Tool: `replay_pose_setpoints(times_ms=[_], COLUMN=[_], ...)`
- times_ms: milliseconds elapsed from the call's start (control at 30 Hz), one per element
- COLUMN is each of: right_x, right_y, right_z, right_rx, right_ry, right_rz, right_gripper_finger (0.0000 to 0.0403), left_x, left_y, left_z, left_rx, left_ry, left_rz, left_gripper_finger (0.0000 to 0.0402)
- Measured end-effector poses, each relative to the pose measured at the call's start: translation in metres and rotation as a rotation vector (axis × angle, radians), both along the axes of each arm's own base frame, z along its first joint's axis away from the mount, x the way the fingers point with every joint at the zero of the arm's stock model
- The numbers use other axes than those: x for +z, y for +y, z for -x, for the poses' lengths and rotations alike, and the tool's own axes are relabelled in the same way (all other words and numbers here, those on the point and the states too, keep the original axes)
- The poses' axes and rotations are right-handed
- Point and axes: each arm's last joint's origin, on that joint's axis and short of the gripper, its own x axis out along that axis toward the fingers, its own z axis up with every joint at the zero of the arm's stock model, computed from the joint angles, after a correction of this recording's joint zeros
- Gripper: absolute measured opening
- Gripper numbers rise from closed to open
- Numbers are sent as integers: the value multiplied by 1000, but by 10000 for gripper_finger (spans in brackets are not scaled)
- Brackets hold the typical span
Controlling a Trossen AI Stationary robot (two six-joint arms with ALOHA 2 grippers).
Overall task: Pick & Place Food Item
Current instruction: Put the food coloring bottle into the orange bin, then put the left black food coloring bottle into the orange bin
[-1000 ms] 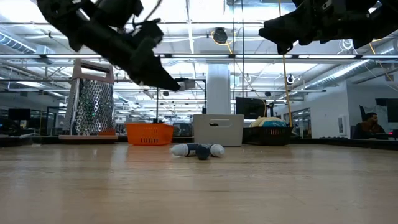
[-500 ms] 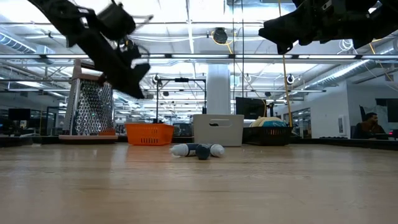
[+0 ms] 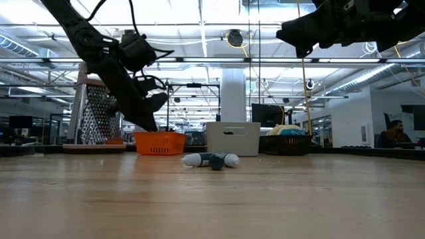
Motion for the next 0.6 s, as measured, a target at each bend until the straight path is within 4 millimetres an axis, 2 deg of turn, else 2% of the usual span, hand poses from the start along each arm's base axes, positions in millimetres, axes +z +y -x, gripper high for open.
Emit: replay_pose_setpoints(times_ms=[133, 333, 467, 600], right_x=[0, 0, 0, -1], right_y=[0, 0, 0, 0], right_z=[0, 0, 0, 0], right_rx=[0, 0, 0, 0], right_ry=[0, 0, 1, 7], right_rz=[0, 0, -1, -2], right_gripper_finger=[130, 130, 130, 130], left_x=[-2, 1, 5, 17], left_y=[1, 3, 1, -12], left_z=[1, 3, 4, 1], left_rx=[20, 10, -119, -287], left_ry=[9, 12, 50, 8], left_rz=[1, 2, -18, -7], left_gripper_finger=[62, 139, 184, 207])
